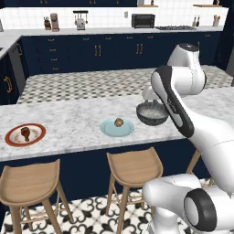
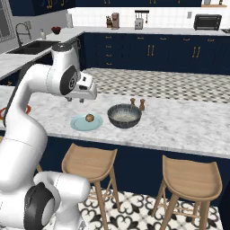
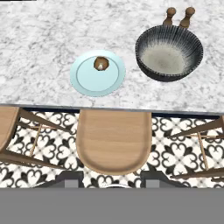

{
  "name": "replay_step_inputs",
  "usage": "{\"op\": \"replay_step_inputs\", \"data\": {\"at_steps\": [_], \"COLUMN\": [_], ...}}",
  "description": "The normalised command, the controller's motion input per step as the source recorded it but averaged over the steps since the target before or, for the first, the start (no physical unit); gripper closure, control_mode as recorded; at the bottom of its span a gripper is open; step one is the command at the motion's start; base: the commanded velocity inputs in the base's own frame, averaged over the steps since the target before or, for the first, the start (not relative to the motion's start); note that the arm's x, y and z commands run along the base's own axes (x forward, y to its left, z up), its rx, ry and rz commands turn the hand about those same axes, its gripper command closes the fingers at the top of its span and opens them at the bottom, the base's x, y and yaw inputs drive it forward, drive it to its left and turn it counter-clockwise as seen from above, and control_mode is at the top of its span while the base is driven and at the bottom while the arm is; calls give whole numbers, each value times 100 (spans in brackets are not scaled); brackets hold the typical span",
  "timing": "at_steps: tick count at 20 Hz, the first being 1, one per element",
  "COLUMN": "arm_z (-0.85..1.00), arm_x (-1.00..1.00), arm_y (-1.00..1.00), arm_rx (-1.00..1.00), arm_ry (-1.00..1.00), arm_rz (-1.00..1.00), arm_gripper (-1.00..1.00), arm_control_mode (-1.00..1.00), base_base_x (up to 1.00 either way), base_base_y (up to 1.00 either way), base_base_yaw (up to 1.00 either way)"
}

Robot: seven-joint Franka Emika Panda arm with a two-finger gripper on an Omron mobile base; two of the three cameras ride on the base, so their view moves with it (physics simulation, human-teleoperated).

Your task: Pick the chicken drumstick and mushroom from their plates and place them in the bowl. Then put the bowl in the fridge.

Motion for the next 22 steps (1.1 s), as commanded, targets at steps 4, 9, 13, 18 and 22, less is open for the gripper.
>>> {"op": "replay_step_inputs", "data": {"at_steps": [4,9,13,18,22], "arm_z": [-4,-62,-81,-37,-14], "arm_x": [-4,-11,35,92,72], "arm_y": [0,45,97,20,-3], "arm_rx": [-1,-4,0,0,1], "arm_ry": [0,0,7,11,2], "arm_rz": [0,-2,-18,-24,-29], "arm_gripper": [-100,-100,-100,-100,-100], "arm_control_mode": [-100,-100,-100,-100,-100], "base_base_x": [0,0,0,0,0], "base_base_y": [0,0,0,0,0], "base_base_yaw": [0,0,0,0,0]}}
